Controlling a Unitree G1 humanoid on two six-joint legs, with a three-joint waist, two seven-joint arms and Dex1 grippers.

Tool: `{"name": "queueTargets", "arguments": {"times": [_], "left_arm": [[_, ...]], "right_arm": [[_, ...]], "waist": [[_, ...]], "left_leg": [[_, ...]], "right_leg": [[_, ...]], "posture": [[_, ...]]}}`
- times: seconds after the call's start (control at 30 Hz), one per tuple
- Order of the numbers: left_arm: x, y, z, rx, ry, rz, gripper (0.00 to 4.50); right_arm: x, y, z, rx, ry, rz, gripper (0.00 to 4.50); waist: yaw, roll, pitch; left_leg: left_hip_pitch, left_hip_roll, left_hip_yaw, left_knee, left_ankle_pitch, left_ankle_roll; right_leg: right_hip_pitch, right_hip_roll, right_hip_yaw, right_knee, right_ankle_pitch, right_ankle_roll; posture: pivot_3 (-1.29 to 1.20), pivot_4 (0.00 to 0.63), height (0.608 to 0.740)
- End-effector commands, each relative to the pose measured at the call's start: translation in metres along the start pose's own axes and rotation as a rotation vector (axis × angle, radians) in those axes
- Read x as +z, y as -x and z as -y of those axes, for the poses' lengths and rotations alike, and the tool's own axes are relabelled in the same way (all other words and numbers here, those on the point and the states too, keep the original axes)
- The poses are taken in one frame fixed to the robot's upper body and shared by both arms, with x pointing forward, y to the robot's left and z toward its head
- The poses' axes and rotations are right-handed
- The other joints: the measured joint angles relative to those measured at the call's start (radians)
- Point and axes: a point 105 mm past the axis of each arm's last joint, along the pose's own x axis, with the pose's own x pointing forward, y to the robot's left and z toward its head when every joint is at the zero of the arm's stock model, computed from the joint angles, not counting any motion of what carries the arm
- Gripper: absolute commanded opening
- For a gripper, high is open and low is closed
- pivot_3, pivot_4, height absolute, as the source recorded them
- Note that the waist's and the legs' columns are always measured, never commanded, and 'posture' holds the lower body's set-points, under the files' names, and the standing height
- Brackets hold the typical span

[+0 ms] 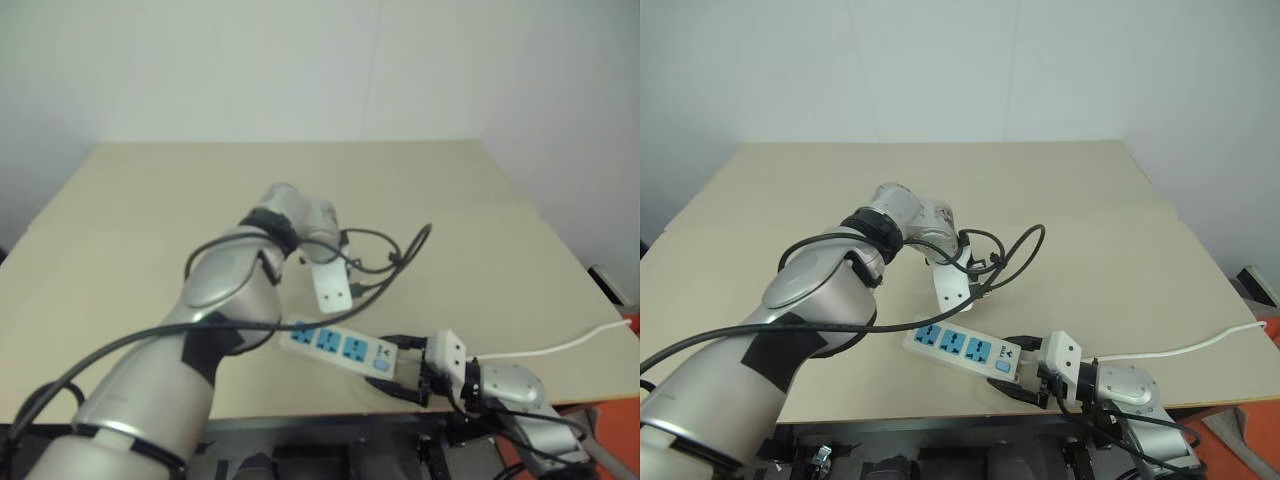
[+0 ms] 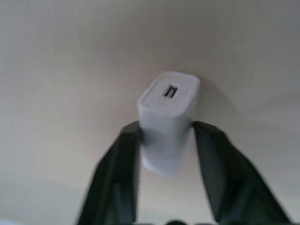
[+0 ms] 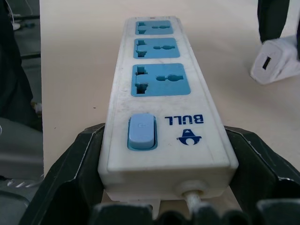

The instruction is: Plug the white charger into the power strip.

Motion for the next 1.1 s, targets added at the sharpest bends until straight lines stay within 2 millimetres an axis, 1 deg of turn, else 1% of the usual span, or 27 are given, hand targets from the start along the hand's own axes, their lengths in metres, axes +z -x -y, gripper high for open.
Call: {"name": "queueTargets", "arguments": {"times": [0.03,0.1,0.2,0.4,0.53,0.6,0.73,0.9,0.97,1.1], "left_arm": [[-0.001,-0.002,-0.002,0.004,-0.022,-0.020,0.96],[-0.002,-0.001,-0.002,0.008,0.006,-0.017,0.96],[-0.002,0.006,-0.005,0.016,0.093,0.016,0.96],[0.000,0.033,-0.016,0.062,0.334,0.182,0.96],[-0.007,0.046,-0.011,0.051,0.390,0.191,0.96],[-0.007,0.055,-0.013,0.080,0.448,0.248,0.96],[-0.008,0.088,-0.026,0.254,0.637,0.494,0.96],[-0.030,0.129,-0.029,0.592,0.881,0.723,0.96],[-0.039,0.145,-0.025,0.726,0.952,0.822,0.96],[-0.054,0.171,-0.001,0.962,1.085,1.029,0.96]], "right_arm": [[-0.019,0.004,-0.005,0.000,-0.027,-0.092,3.44],[-0.020,0.004,-0.004,-0.002,-0.025,-0.095,3.44],[-0.021,0.002,0.000,-0.004,-0.019,-0.098,3.44],[-0.021,-0.001,0.005,0.008,-0.009,-0.099,3.44],[-0.022,-0.002,0.006,0.022,-0.006,-0.100,3.44],[-0.023,-0.002,0.007,0.025,-0.004,-0.102,3.44],[-0.023,-0.003,0.007,0.031,-0.004,-0.102,3.44],[-0.023,-0.005,0.005,0.036,-0.001,-0.099,3.44],[-0.023,-0.006,0.005,0.036,-0.001,-0.097,3.44],[-0.023,-0.011,0.006,0.034,0.000,-0.084,3.44]], "waist": [[0.002,-0.002,0.001],[0.002,-0.002,0.000],[-0.001,-0.002,0.000],[-0.007,-0.002,0.000],[-0.008,-0.002,0.000],[-0.007,-0.002,0.000],[-0.007,-0.002,0.000],[-0.012,-0.001,0.000],[-0.012,-0.001,0.000],[-0.015,-0.001,0.000]], "left_leg": [[0.004,0.000,0.000,0.000,0.000,0.000],[0.006,0.000,0.000,0.000,0.000,0.000],[0.006,0.000,0.000,0.000,0.000,0.000],[0.006,0.000,0.000,-0.001,0.000,0.000],[0.006,0.000,0.000,-0.001,0.000,0.000],[0.006,0.000,0.000,-0.001,0.000,0.000],[0.005,0.000,-0.001,-0.001,0.000,0.000],[0.006,0.000,-0.001,-0.001,0.000,0.000],[0.006,0.000,-0.001,-0.001,0.000,0.000],[0.007,0.001,-0.001,-0.001,0.000,0.000]], "right_leg": [[0.004,0.000,0.000,-0.001,0.000,0.001],[0.007,0.000,0.000,-0.003,-0.001,0.001],[0.007,0.000,0.000,-0.003,-0.001,0.002],[0.006,0.000,0.001,-0.002,-0.001,0.001],[0.007,0.000,0.001,-0.002,-0.001,0.001],[0.006,0.000,0.000,-0.002,-0.001,0.001],[0.006,0.000,0.000,-0.002,-0.001,0.001],[0.006,0.000,0.000,-0.001,-0.001,0.001],[0.006,0.001,-0.001,-0.001,-0.001,0.001],[0.006,0.001,-0.001,-0.001,-0.001,0.002]], "posture": [[0.00,0.150,0.740],[0.00,0.150,0.740],[0.00,0.150,0.740],[0.00,0.150,0.740],[0.00,0.150,0.740],[0.00,0.150,0.740],[0.00,0.150,0.740],[0.00,0.150,0.740],[0.00,0.150,0.740],[0.00,0.150,0.740]]}}
